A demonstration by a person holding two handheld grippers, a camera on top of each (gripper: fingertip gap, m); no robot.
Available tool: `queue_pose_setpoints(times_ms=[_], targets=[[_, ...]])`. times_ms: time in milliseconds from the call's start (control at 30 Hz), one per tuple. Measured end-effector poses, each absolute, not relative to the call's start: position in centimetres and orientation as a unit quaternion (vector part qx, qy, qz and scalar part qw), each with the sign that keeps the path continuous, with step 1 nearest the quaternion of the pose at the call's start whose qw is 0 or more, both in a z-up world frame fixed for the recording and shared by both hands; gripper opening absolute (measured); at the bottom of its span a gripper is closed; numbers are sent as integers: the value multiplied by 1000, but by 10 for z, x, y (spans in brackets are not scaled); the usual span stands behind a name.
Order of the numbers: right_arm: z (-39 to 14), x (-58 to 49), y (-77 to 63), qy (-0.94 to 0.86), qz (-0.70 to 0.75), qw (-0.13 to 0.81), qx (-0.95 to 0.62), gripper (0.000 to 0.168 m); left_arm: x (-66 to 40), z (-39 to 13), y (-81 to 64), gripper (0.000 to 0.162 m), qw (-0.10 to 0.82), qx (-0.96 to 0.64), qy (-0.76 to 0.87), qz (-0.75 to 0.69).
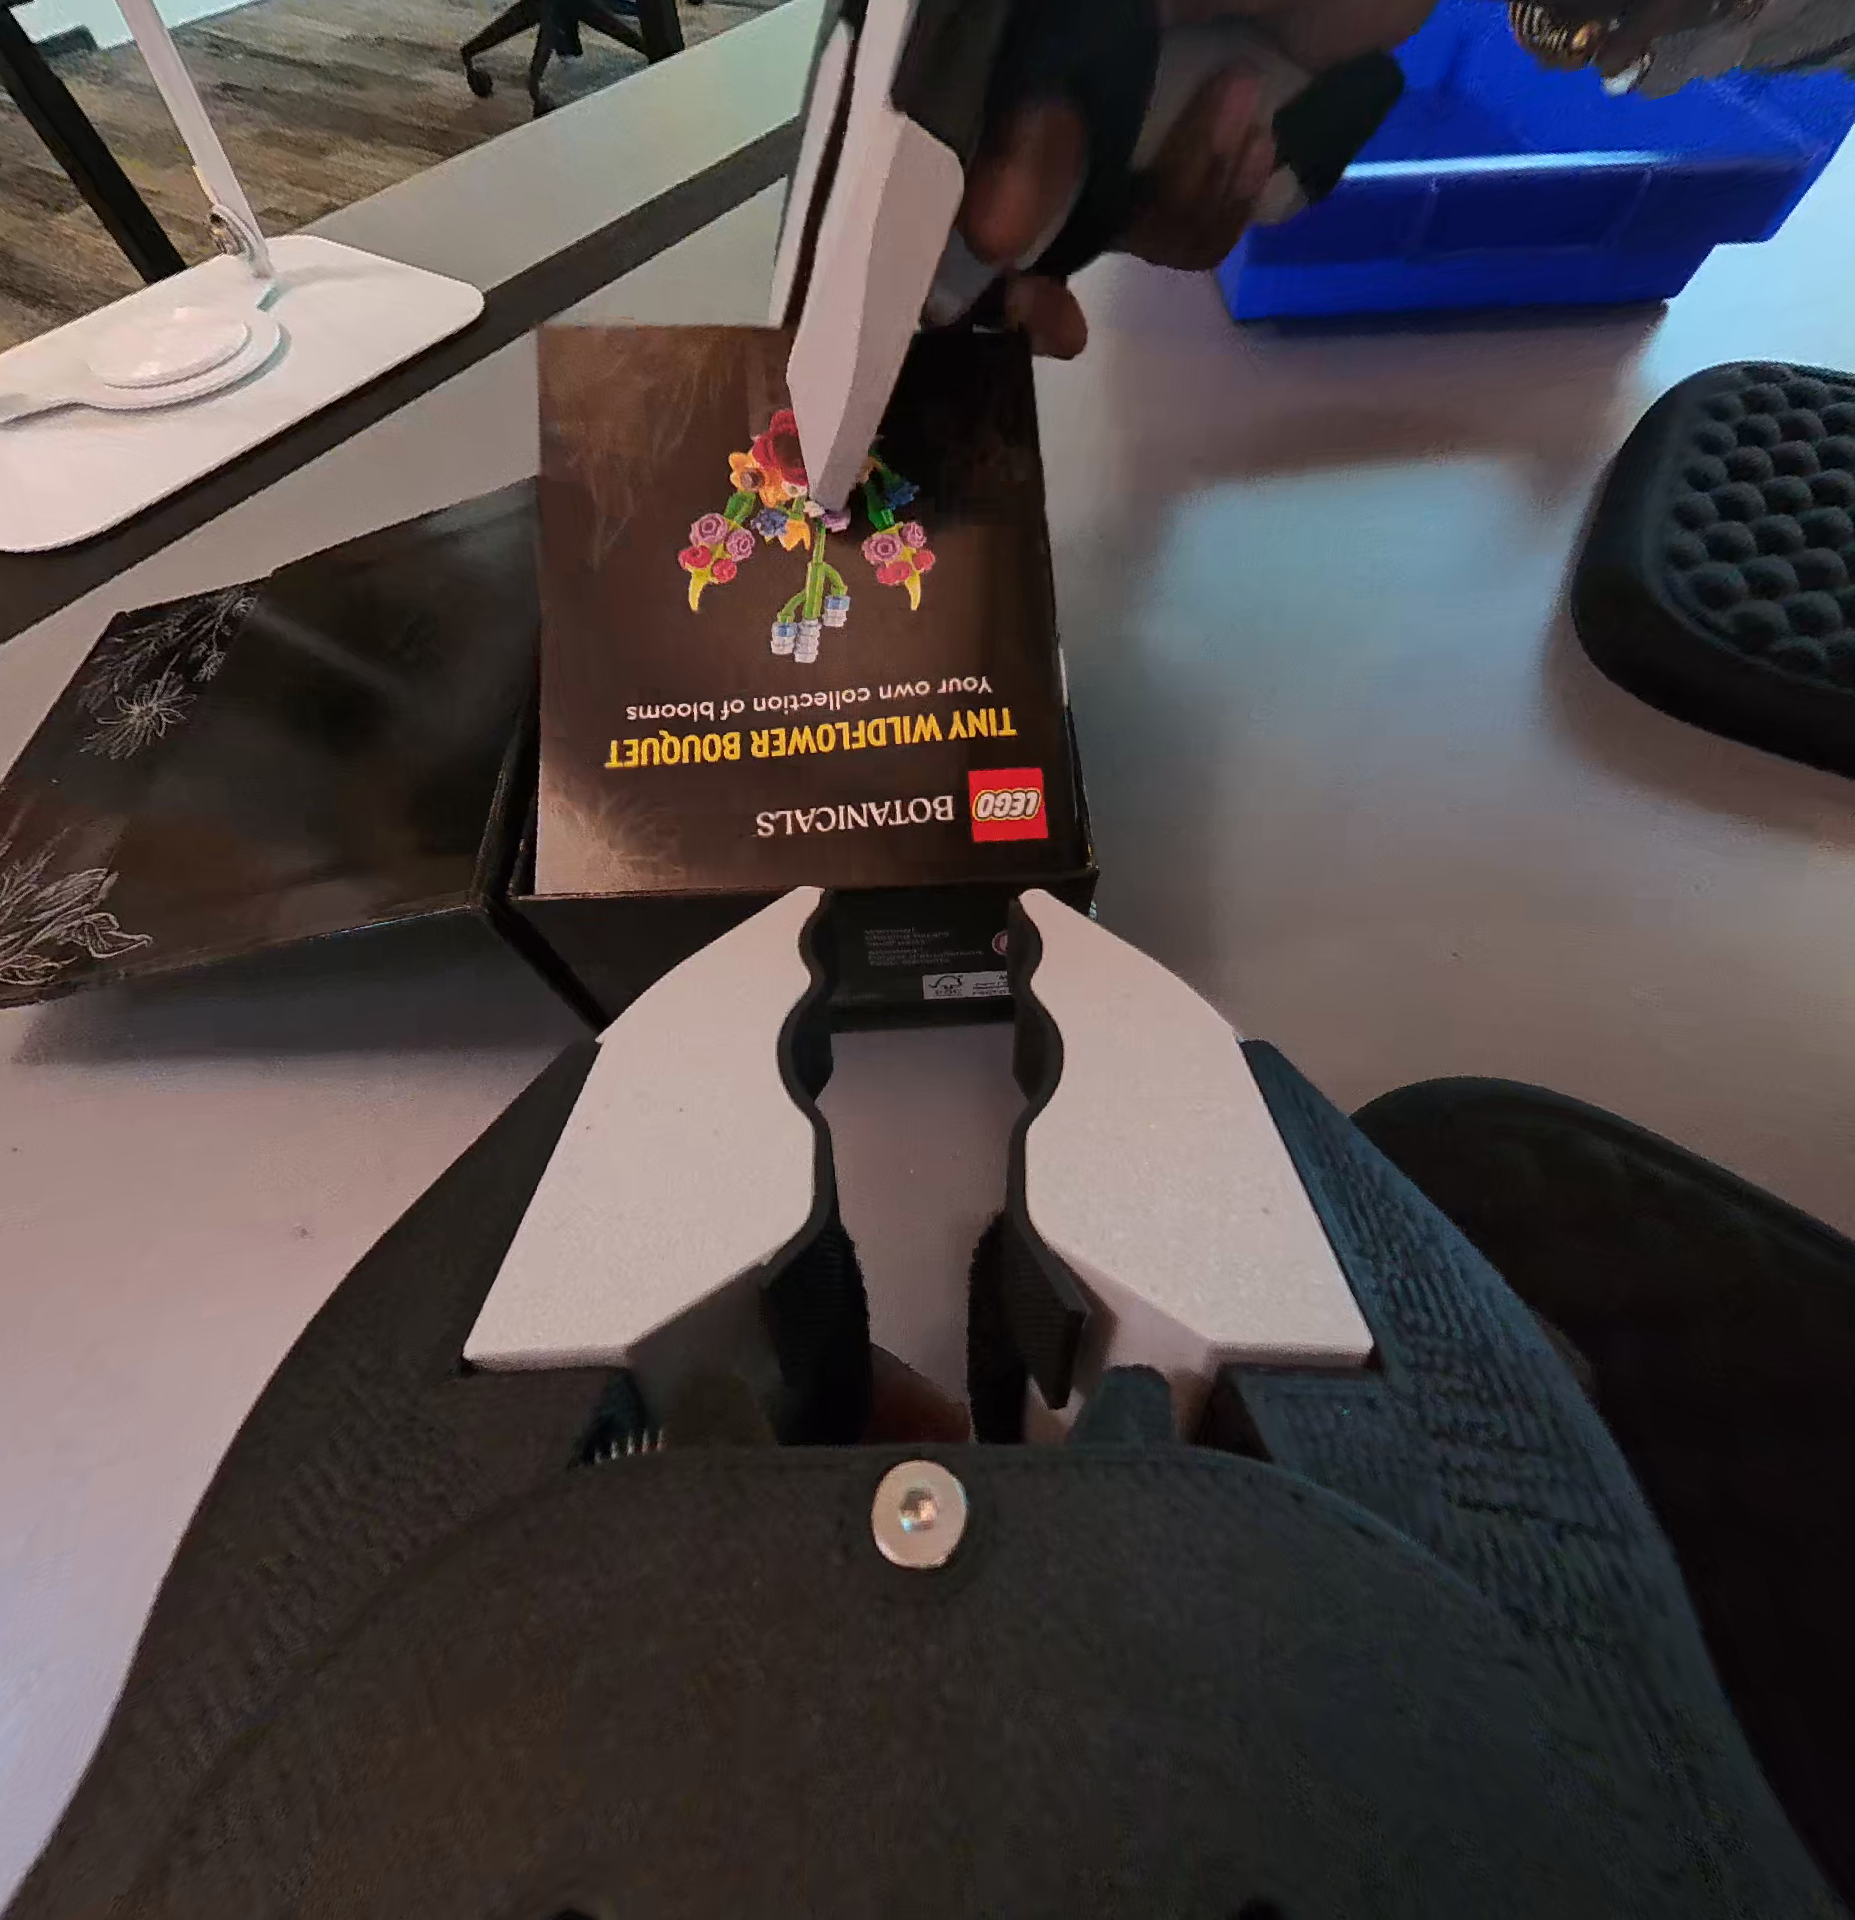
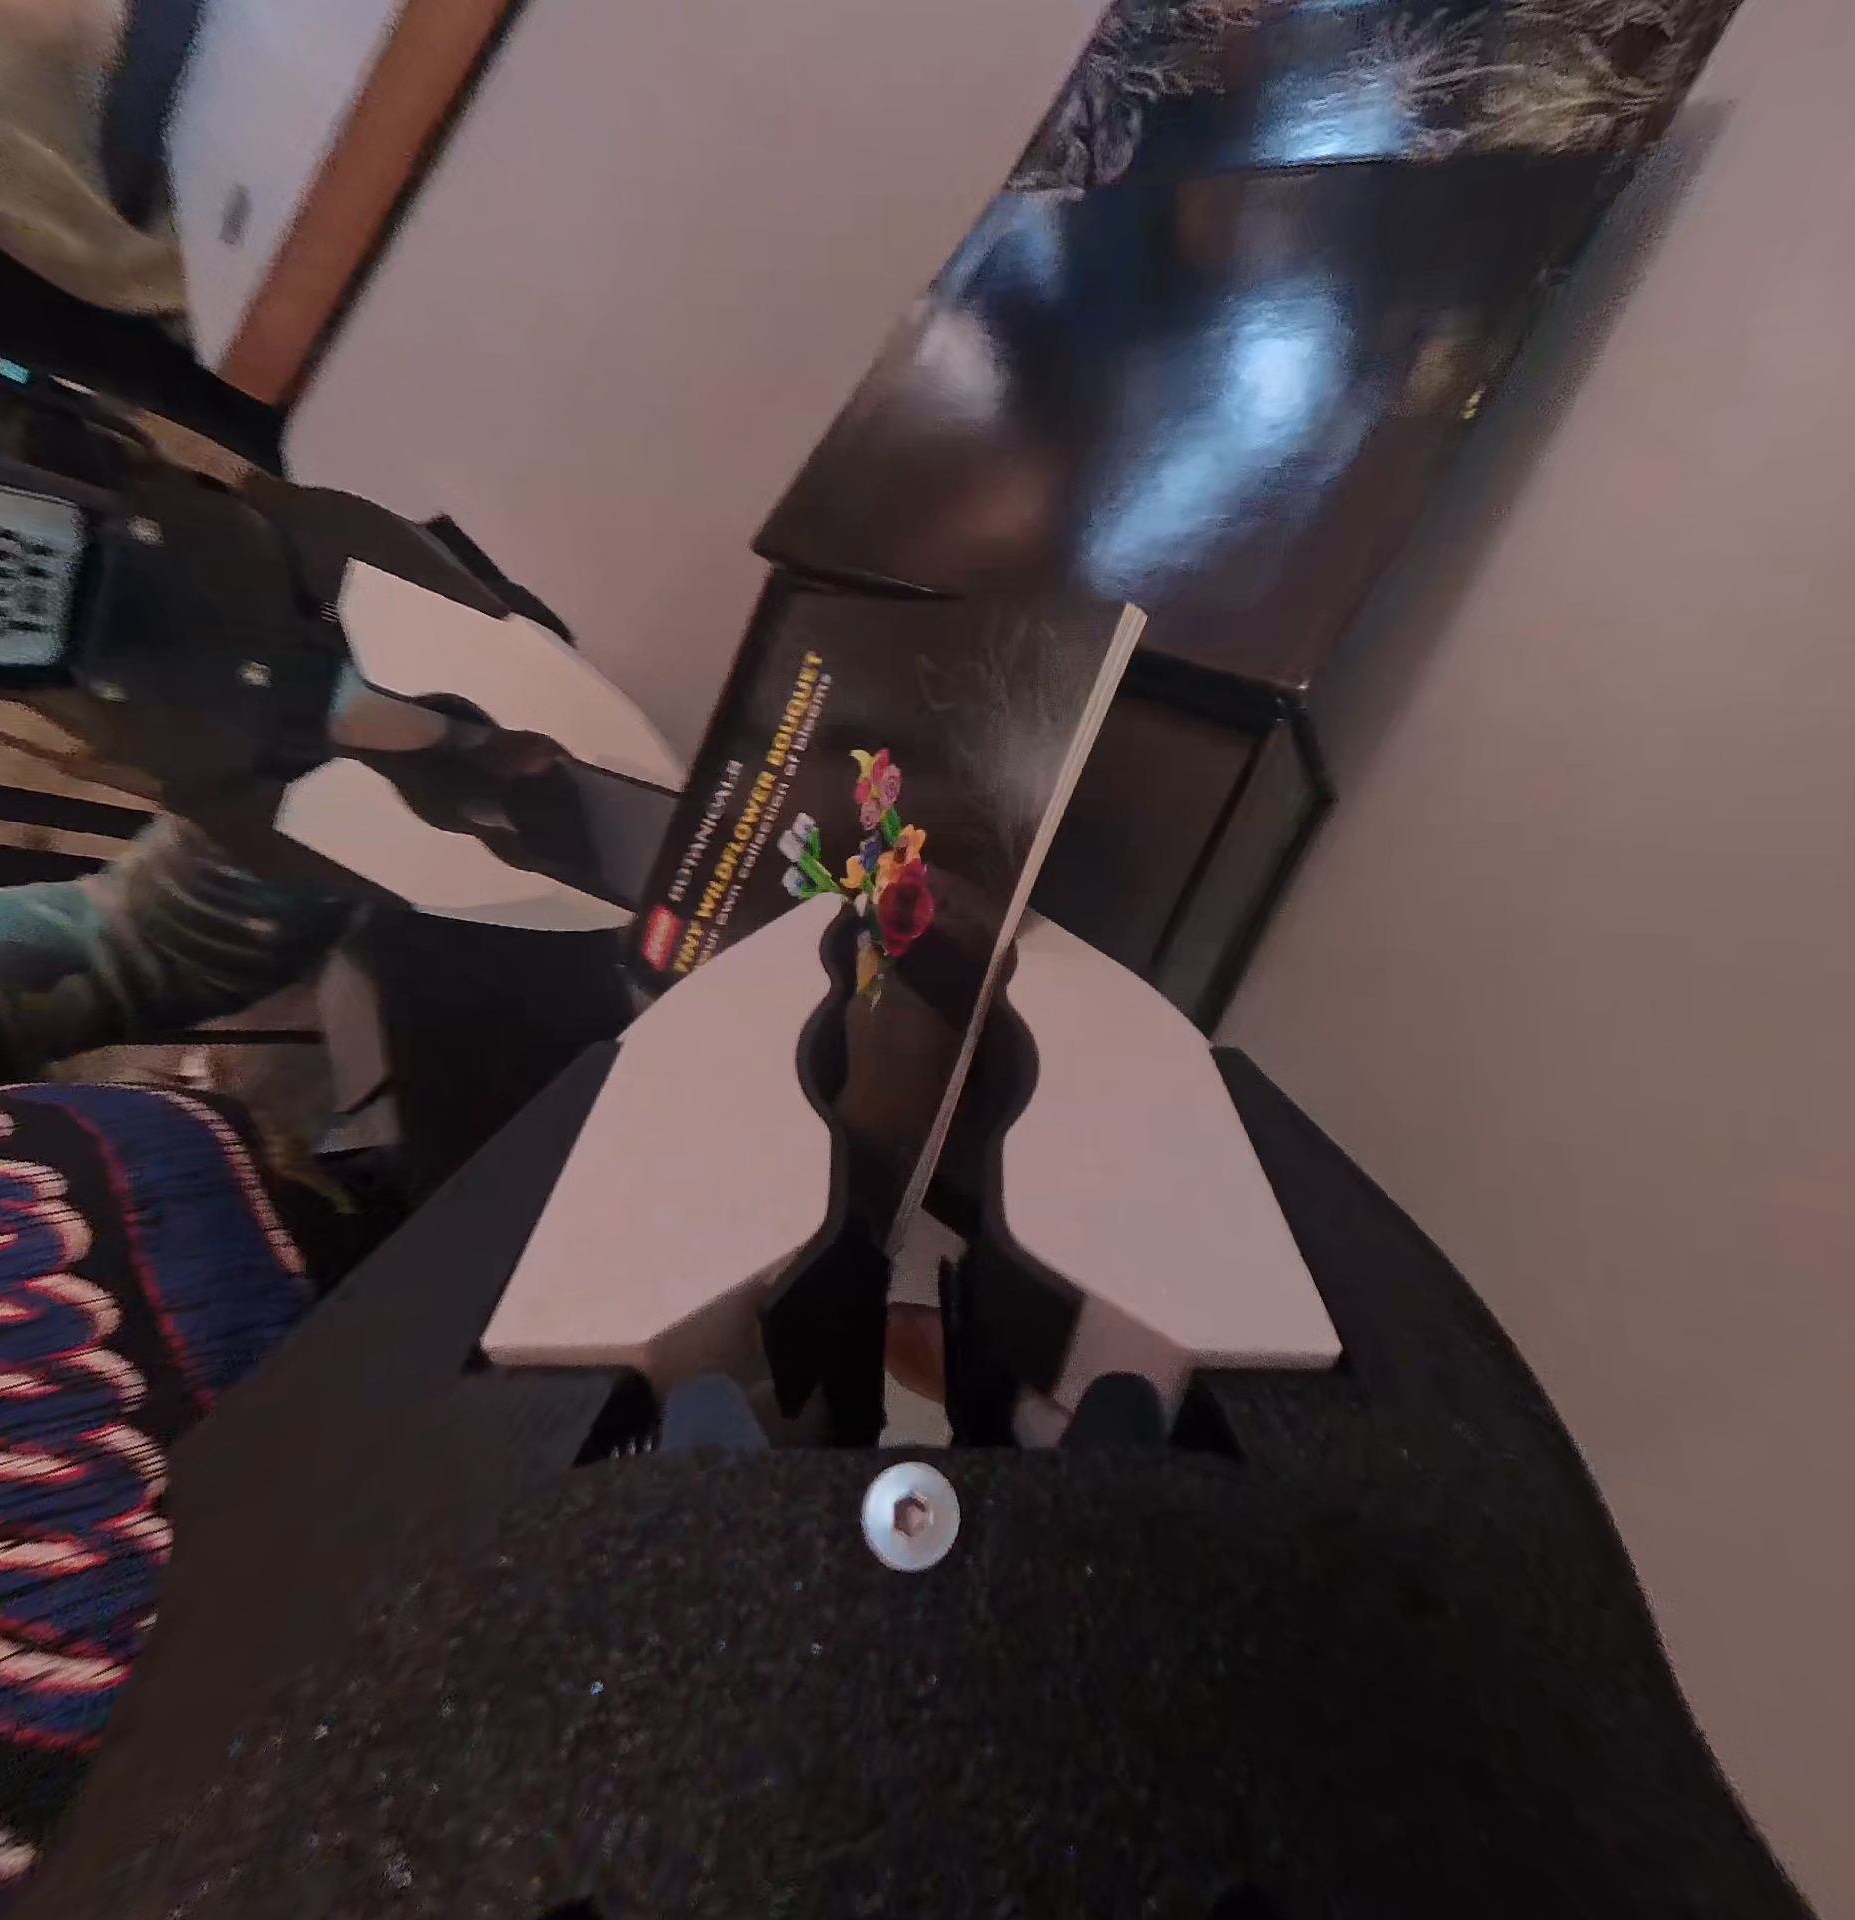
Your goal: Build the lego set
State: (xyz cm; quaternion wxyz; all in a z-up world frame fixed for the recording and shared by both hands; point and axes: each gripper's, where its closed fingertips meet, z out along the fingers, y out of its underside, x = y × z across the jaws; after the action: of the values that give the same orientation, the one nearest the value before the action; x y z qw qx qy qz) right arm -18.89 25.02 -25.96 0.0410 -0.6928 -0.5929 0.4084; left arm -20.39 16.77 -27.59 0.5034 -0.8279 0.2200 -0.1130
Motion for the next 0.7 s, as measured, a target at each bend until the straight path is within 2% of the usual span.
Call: queue_pose_setpoints(times_ms=[233,367,500,600,700], targets=[[-270,-186,253,-655,293,142,-682,49,-203,-276,167,31,504,-827,221,-114],[-271,-184,257,-664,253,176,-681,58,-210,-268,168,31,513,-824,221,-94],[-272,-184,257,-672,232,187,-678,59,-213,-225,184,30,574,-784,225,-71],[-274,-183,260,-694,193,212,-661,60,-199,-237,198,31,515,-808,277,-67],[-272,-185,255,-712,174,240,-637,50,-195,-257,207,31,469,-831,292,-70]])
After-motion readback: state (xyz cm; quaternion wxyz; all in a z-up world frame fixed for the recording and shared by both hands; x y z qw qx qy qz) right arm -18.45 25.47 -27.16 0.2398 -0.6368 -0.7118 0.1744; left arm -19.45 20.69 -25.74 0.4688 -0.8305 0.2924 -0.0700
